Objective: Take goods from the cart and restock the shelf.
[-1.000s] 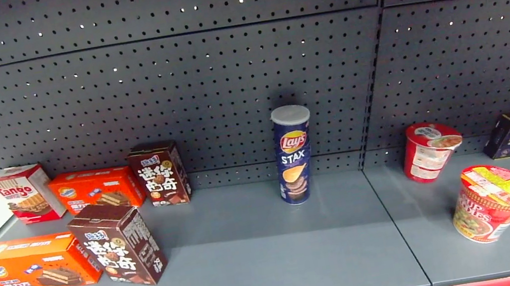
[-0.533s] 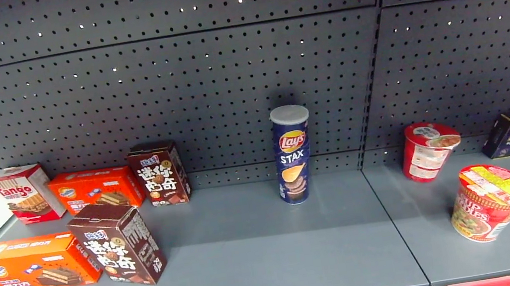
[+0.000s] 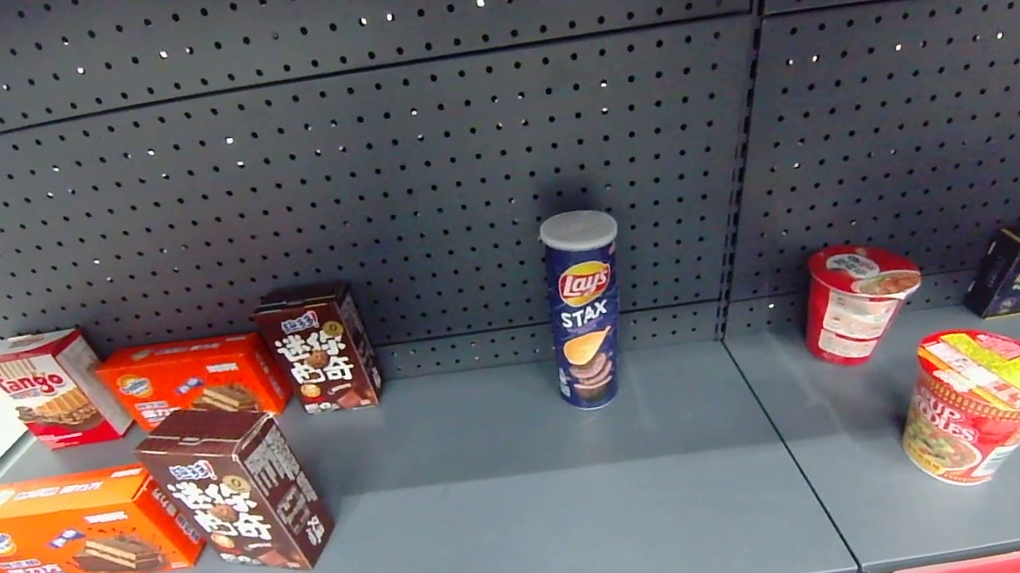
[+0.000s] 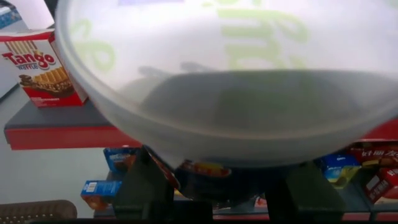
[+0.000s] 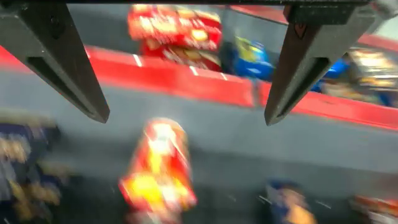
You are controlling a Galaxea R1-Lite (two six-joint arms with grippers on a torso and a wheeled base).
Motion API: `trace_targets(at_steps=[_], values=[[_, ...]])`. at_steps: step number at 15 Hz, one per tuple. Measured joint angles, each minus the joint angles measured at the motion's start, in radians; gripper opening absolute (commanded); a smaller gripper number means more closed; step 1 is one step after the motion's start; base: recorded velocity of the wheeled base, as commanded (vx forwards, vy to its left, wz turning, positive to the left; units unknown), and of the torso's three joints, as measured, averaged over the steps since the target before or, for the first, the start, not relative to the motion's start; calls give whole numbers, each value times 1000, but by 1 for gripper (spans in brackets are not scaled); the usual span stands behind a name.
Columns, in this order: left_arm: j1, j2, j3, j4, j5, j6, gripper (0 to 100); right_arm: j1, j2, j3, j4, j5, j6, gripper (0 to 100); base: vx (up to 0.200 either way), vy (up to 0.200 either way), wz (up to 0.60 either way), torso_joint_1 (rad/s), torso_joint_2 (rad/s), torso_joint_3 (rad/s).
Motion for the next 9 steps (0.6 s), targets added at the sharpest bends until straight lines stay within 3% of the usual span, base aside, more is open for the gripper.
trace_targets(at_steps=[5,9], values=[[-21,17,-30,1,-5,-7,0,206,349,-297,-13,178,1,100,0,0,0,0,0,0],[-25,51,-51,3,0,-10,0,287,637,-417,-72,220,-23,100,0,0,0,0,0,0]])
